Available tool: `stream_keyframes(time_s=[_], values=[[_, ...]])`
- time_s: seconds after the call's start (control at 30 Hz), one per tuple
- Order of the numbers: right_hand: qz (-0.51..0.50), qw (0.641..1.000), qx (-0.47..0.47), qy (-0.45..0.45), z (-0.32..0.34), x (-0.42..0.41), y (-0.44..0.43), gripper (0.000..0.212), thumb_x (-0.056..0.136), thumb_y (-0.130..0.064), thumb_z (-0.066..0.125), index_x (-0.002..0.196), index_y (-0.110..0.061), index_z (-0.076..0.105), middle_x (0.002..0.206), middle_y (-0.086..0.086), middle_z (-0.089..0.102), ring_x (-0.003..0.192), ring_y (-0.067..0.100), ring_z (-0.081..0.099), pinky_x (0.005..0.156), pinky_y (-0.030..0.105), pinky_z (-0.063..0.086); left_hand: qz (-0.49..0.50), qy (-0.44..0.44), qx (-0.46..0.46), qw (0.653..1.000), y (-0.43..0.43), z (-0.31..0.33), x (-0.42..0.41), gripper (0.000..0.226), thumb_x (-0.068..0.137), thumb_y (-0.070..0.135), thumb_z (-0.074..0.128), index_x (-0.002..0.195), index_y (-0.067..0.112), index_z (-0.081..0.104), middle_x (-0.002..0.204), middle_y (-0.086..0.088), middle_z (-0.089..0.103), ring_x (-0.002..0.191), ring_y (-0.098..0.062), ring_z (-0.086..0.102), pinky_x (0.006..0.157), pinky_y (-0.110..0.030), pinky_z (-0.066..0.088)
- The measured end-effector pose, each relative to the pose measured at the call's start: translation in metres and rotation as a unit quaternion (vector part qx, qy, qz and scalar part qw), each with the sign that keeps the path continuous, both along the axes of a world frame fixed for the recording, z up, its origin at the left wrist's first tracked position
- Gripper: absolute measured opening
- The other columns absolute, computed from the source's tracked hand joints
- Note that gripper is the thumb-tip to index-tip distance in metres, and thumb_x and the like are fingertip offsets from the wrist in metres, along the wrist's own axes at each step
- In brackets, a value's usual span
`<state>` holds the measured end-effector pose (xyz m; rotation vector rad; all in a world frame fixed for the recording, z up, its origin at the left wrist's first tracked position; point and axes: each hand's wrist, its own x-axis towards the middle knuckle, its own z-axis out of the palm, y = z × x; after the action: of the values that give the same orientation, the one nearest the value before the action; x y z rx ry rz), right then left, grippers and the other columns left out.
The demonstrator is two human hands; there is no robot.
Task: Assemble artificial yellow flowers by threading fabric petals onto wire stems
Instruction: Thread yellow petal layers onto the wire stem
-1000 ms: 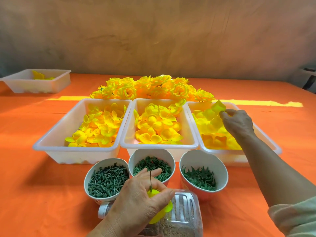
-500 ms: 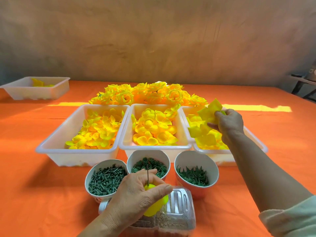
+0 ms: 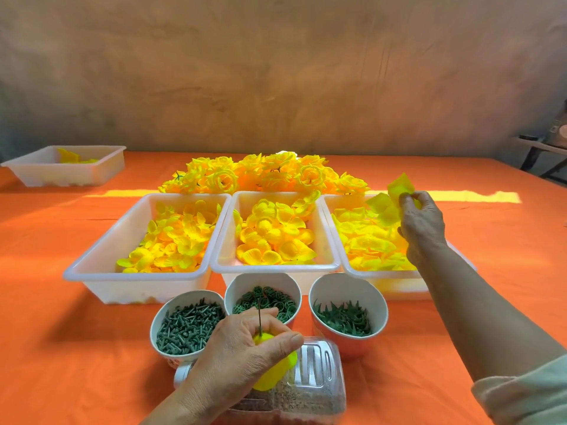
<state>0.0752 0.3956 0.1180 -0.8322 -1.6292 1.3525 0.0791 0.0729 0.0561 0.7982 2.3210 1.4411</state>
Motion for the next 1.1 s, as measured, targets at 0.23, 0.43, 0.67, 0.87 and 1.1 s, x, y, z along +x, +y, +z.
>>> stream_keyframes(time_s=[0.23, 0.43, 0.67, 0.87, 1.1], values=[[0.145, 0.986, -0.068, 0.039, 0.019, 0.005, -0.032, 0.011, 0.091, -0.016, 0.064, 0.081, -0.017, 0.060, 0.077, 0.004, 0.062, 0.062, 0.011, 0.061, 0.046, 0.021, 0.051, -0.060, -0.048, 0.036, 0.996, -0.007, 0.011, -0.002, 0.056, 0.045, 0.075, 0.080, 0.097, 0.054, 0.070, 0.103, 0.026, 0.071, 0.100, 0.008, 0.065, 0.078, -0.004, 0.044], [0.252, 0.962, -0.076, 0.066, 0.026, 0.014, -0.093, 0.007, 0.090, -0.013, 0.066, 0.085, -0.008, 0.063, 0.076, 0.005, 0.066, 0.060, 0.014, 0.064, 0.059, 0.025, 0.059, -0.105, 0.014, 0.065, 0.992, -0.023, 0.020, -0.016, 0.082, 0.046, 0.095, 0.060, 0.119, 0.057, 0.060, 0.126, 0.031, 0.059, 0.119, 0.009, 0.053, 0.096, -0.024, 0.040], [0.275, 0.944, 0.135, 0.126, 0.027, 0.033, -0.158, 0.012, 0.084, -0.016, 0.072, 0.079, -0.025, 0.068, 0.082, -0.010, 0.072, 0.076, 0.007, 0.065, 0.072, 0.023, 0.052, 0.021, -0.124, 0.197, 0.972, -0.038, 0.067, -0.031, 0.094, 0.049, 0.098, 0.047, 0.091, 0.021, 0.081, 0.098, -0.006, 0.077, 0.092, -0.012, 0.071, 0.084, -0.034, 0.041], [0.257, 0.853, 0.427, 0.157, 0.016, 0.045, -0.187, 0.011, 0.081, -0.010, 0.071, 0.092, -0.007, 0.073, 0.119, 0.003, 0.067, 0.119, 0.011, 0.060, 0.095, 0.025, 0.050, -0.034, -0.299, 0.220, 0.928, -0.031, 0.096, -0.022, 0.061, 0.070, 0.068, 0.063, 0.098, 0.015, 0.079, 0.092, -0.010, 0.076, 0.080, -0.020, 0.073, 0.070, -0.031, 0.051], [0.331, 0.820, 0.445, 0.140, 0.011, 0.058, -0.183, 0.034, 0.082, -0.029, 0.063, 0.111, -0.011, 0.067, 0.143, 0.007, 0.050, 0.140, 0.022, 0.038, 0.109, 0.040, 0.038, -0.001, -0.265, 0.297, 0.917, -0.026, 0.095, -0.019, 0.023, 0.063, 0.017, 0.069, 0.083, 0.021, 0.081, 0.085, -0.006, 0.077, 0.067, -0.016, 0.074, 0.051, -0.023, 0.055]])
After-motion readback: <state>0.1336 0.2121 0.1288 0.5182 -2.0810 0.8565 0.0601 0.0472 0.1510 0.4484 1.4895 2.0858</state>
